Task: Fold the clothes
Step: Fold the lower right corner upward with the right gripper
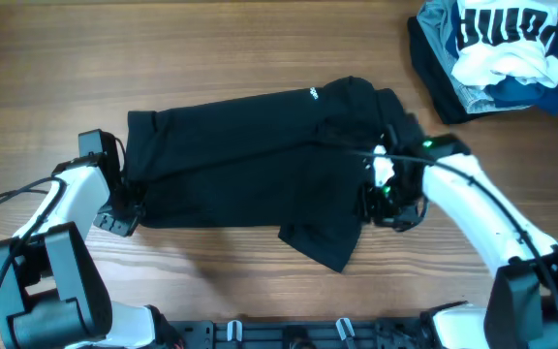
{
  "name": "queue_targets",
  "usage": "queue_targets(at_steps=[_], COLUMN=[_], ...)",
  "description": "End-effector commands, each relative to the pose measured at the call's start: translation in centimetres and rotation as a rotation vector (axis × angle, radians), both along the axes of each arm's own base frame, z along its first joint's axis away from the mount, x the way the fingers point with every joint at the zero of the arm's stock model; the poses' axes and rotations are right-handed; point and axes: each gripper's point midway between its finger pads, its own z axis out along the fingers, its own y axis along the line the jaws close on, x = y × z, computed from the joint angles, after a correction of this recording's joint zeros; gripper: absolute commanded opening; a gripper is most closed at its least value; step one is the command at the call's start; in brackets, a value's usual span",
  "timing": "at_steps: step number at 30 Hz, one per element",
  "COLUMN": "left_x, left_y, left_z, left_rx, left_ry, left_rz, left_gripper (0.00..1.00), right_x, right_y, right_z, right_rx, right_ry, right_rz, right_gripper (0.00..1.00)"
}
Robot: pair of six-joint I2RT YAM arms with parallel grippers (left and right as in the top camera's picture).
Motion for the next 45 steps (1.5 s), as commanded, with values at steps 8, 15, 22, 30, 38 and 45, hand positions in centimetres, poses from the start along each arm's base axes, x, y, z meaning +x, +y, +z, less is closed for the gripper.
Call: queue_targets(at_steps=[8,15,22,30,38,45], left_x=[-0.1,-0.1,0.1,0.2,0.4,0.4], left_y=[0.9,0.9,1.0,1.0,1.0,1.1], left_z=[-0.8,-0.8,-0.8,-0.8,-0.8,-0.8], left_rx=[0.038,0.038,0.04,0.041,0.044,0.044], left_ry=[0.01,0.01,0.002,-0.002,-0.01,-0.011], left_rz=[-0.008,-0.008,-0.008,-0.008,-0.008,-0.008], left_gripper=[0.04,0.04,0.04,0.04,0.04,0.04], right_x=[-5.5,-7.4,-8.1,-4.1,-6.1,-7.0], right_y=[4.7,3.7,3.5,4.6,4.7,4.2], right_z=[-4.6,-7.1,-5.6,-3.3,-3.9,-4.2], right_rx=[-0.025,-0.127,-0.137,-0.159,-0.199,-0.326], right_ry=[0.028,0.128,0.181,0.051,0.078,0.044], right_rz=[0.092,0.102,0.13,0.106,0.145,0.137], right_gripper=[0.39,0.59,0.69,0.64,0.6,0.59])
